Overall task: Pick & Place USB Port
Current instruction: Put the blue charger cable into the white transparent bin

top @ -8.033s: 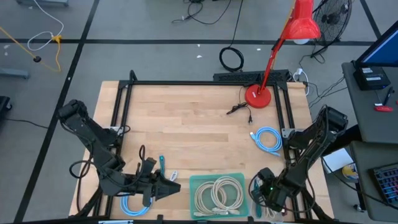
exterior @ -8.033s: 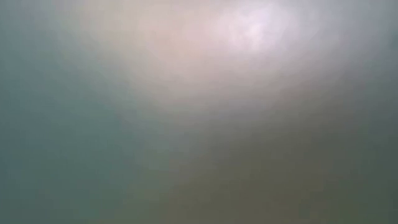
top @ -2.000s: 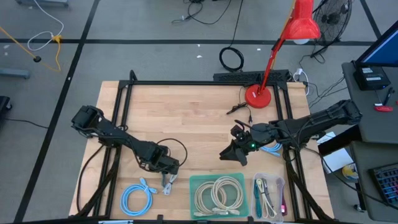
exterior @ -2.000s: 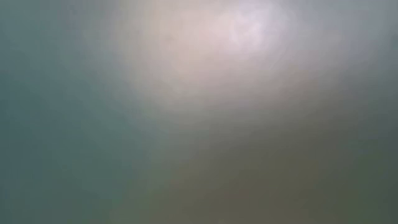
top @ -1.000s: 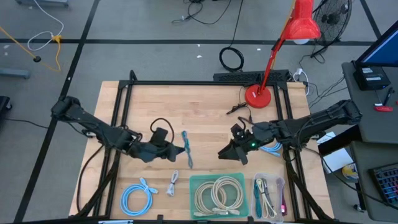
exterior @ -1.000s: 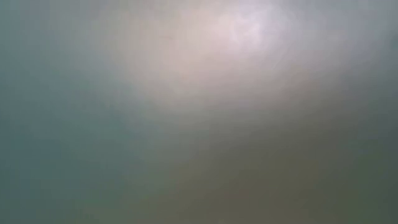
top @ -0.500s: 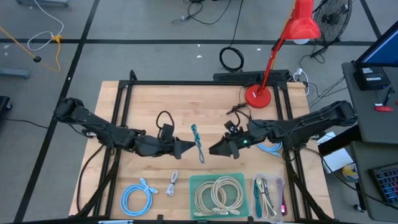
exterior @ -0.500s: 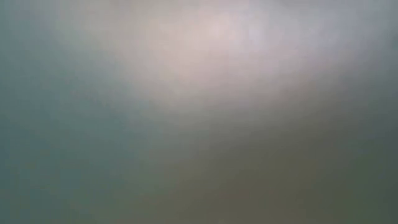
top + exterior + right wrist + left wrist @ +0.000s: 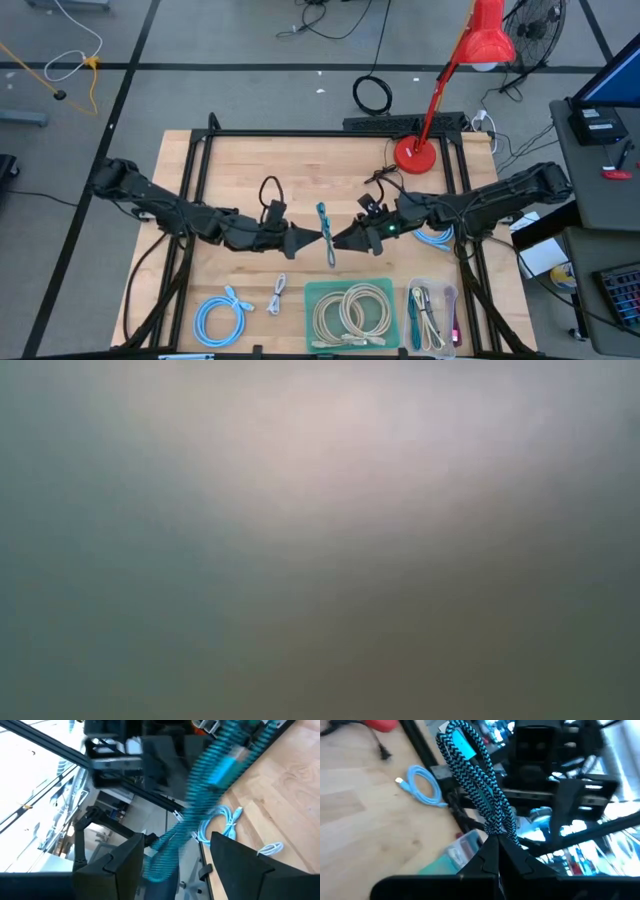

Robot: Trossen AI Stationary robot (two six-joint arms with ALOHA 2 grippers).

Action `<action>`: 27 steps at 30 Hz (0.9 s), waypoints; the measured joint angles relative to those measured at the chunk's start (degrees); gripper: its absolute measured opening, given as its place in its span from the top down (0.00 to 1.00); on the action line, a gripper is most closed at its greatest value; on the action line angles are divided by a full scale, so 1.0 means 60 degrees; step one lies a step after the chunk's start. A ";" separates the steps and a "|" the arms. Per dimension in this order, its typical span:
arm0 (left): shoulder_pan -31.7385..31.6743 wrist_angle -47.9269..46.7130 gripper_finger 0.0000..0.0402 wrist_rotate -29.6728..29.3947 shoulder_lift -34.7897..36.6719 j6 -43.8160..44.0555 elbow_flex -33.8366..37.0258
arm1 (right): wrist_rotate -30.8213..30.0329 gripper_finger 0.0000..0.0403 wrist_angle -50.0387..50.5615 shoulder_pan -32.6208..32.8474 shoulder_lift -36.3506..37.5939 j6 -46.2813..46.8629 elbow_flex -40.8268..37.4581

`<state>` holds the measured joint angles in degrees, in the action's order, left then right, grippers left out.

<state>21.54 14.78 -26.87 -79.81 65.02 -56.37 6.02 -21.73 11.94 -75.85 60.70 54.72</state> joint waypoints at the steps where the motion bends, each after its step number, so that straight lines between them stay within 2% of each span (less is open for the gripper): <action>1: -0.0006 0.0072 1.00 0.0115 -0.0054 -0.0063 -0.0137 | -0.0003 0.45 0.0033 0.0000 0.0000 -0.0013 0.0000; 11: -0.0218 -0.0436 1.00 0.0748 -0.0723 -0.0335 -0.1162 | -0.0238 0.45 0.0021 -0.0051 0.0004 -0.0124 0.0000; 17: -0.0229 -0.0568 1.00 0.0903 -0.0983 -0.0201 -0.1174 | -0.0251 0.49 0.0034 -0.0055 0.0004 -0.0134 0.0000; 20: -0.0229 -0.0530 1.00 0.0792 -0.0972 -0.0228 -0.1178 | -0.0233 0.55 0.0102 -0.0033 0.0004 -0.0114 0.0000; 27: -0.0284 -0.0488 1.00 0.0846 -0.0926 -0.0256 -0.1178 | -0.0227 0.78 0.0093 0.0022 0.0006 -0.0212 0.0000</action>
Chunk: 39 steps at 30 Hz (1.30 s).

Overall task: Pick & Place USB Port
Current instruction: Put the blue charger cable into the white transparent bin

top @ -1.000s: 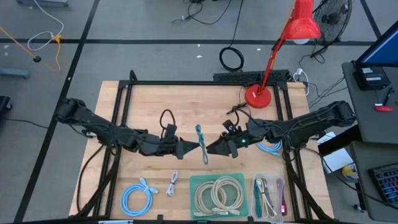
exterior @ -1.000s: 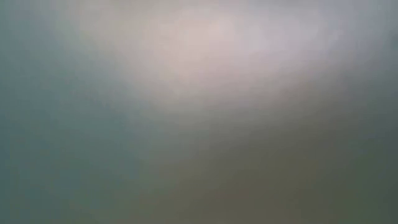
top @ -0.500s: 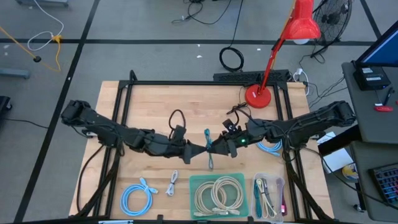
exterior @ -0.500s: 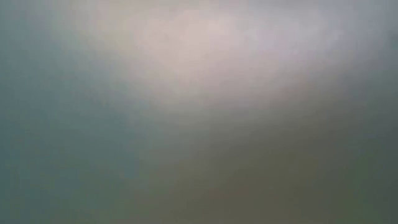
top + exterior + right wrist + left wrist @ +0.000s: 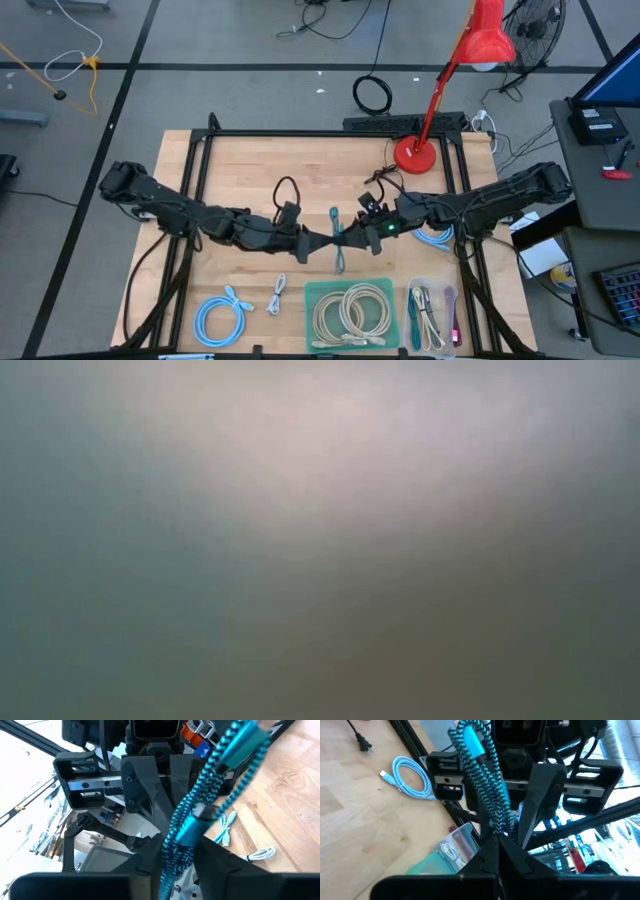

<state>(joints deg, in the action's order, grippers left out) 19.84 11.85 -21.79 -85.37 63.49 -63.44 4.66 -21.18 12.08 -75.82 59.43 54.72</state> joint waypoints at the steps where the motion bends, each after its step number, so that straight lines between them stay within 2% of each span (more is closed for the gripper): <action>1: 0.0000 -0.0011 1.00 0.0021 -0.0003 0.0004 0.0000 | 0.0007 0.81 0.0020 0.0000 0.0001 -0.0010 0.0000; 5: 0.0000 0.0009 0.98 0.0050 0.0000 -0.0033 0.0000 | 0.0016 0.89 0.0017 0.0000 0.0001 -0.0024 0.0000; 9: 0.0091 -0.0596 0.93 -0.0093 0.0441 0.0075 0.0003 | 0.0345 0.89 0.0039 0.0001 0.0001 0.0027 0.0001; 12: 0.0102 -0.2294 0.88 -0.0221 0.1015 0.0391 -0.0007 | 0.0716 0.87 0.0100 0.0092 0.0001 0.0236 0.0004; 19: 0.0357 -0.5884 0.85 -0.1070 0.2335 0.1269 0.0000 | 0.0649 0.89 0.0231 0.0804 0.0001 0.0759 0.0004; 23: 0.0448 -0.7104 0.85 -0.1174 0.2747 0.1501 0.0000 | -0.0078 0.90 0.1330 0.1486 0.0074 0.1097 0.0004; 27: 0.0486 -0.7785 0.84 -0.0956 0.2867 0.1409 0.0001 | -0.1024 0.90 0.3132 0.2357 0.0259 0.1965 0.0001; 33: 0.0621 -0.8311 0.84 -0.0030 0.2855 0.1053 0.0004 | -0.2589 0.90 0.5436 0.4015 0.0640 0.4359 0.0000; 39: 0.1553 -0.8302 0.84 -0.0438 0.2846 0.0914 0.0004 | -0.3786 0.90 0.7655 0.5575 0.0868 0.7134 0.0000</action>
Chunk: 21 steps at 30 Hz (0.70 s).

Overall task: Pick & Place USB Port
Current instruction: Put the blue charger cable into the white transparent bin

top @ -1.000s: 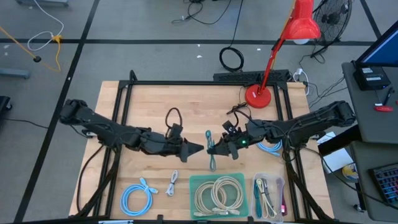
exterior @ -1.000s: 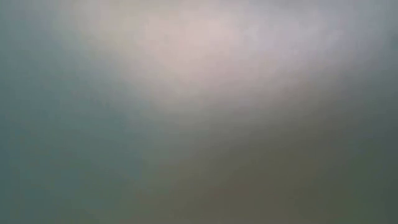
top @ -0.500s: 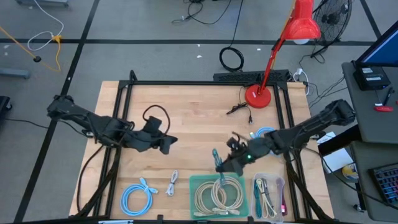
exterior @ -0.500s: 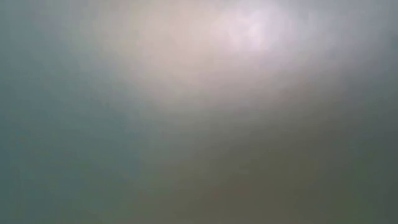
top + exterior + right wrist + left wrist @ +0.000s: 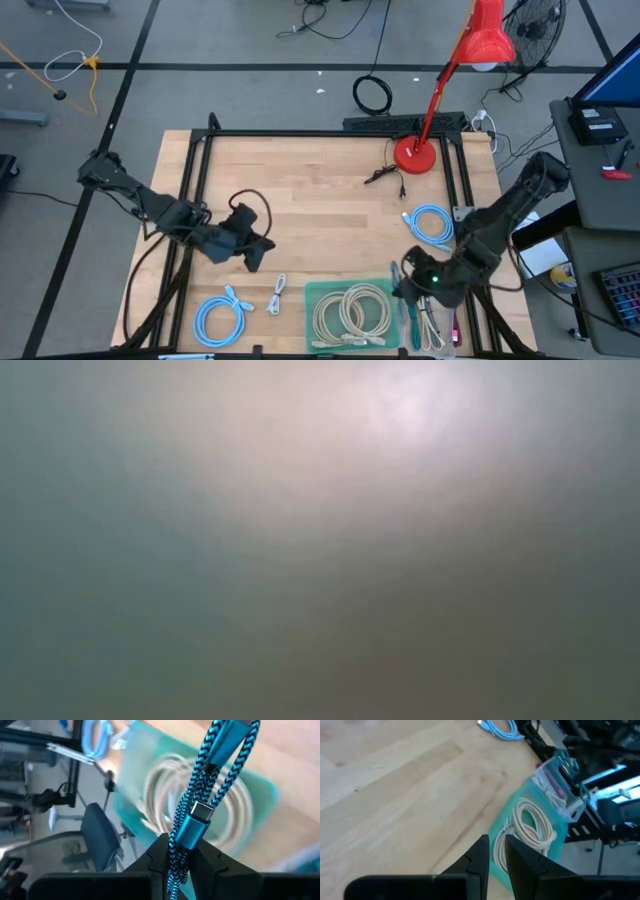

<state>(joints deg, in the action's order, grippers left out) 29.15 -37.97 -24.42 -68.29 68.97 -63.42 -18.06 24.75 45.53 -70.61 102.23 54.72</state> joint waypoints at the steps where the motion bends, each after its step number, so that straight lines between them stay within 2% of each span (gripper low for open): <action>1: 0.0198 -0.0005 0.84 -0.0155 0.0000 0.0071 0.0000 | -0.0032 0.90 0.0199 0.0206 0.0004 0.0469 0.0000; 7: 0.1180 -0.0041 0.84 -0.0962 0.0000 0.0344 0.0000 | 0.0069 0.90 0.1698 0.1267 -0.0027 0.2958 0.0004; 12: 0.1701 -0.0274 0.84 -0.1435 -0.0088 0.0785 0.0000 | 0.0679 0.90 0.2256 0.1995 -0.0033 0.4530 0.0004; 21: 0.2223 -0.1004 0.84 -0.1524 -0.0663 0.1619 0.0004 | 0.2027 0.90 0.2035 0.2278 -0.0743 0.5062 0.0004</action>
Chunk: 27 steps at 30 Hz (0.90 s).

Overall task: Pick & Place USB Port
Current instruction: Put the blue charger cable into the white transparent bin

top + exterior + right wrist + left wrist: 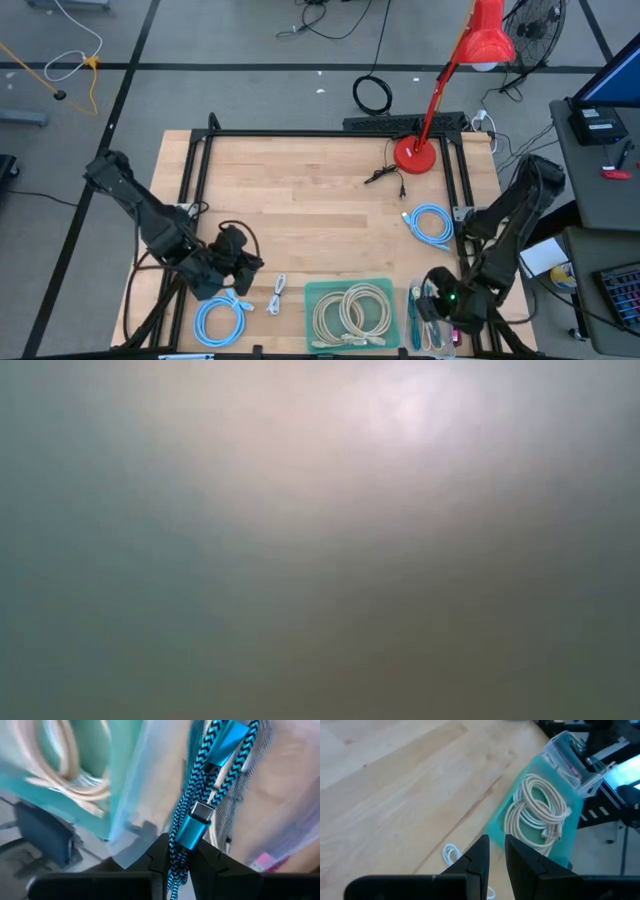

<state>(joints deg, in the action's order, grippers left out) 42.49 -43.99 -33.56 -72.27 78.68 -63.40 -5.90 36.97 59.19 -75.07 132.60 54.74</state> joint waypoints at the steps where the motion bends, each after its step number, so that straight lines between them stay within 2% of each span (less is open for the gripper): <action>1: 0.0025 0.0005 0.84 0.0000 -0.0077 0.0076 0.0000 | 0.0142 0.90 -0.0124 0.0027 -0.0127 0.0018 0.0000; 8: 0.0207 0.0022 0.84 0.0023 -0.0405 0.0298 0.0004 | 0.1004 0.90 -0.0545 0.0021 -0.0985 0.0067 0.0000; 14: 0.0253 0.0028 0.84 0.0081 -0.0394 0.0262 0.0004 | 0.2705 0.90 0.0400 0.0001 -0.1387 0.0306 0.0000; 19: 0.0246 0.0021 0.84 0.0084 -0.0394 0.0237 0.0004 | 0.2701 0.89 0.0628 -0.0069 -0.1424 0.0349 0.0000; 27: 0.0236 -0.0034 0.84 0.0084 -0.0394 0.0086 0.0004 | 0.2777 0.78 0.0653 -0.0116 -0.1424 0.0290 0.0000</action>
<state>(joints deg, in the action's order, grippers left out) 43.91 -44.19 -33.06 -74.63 79.20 -63.37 10.76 40.88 58.50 -83.61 134.34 54.74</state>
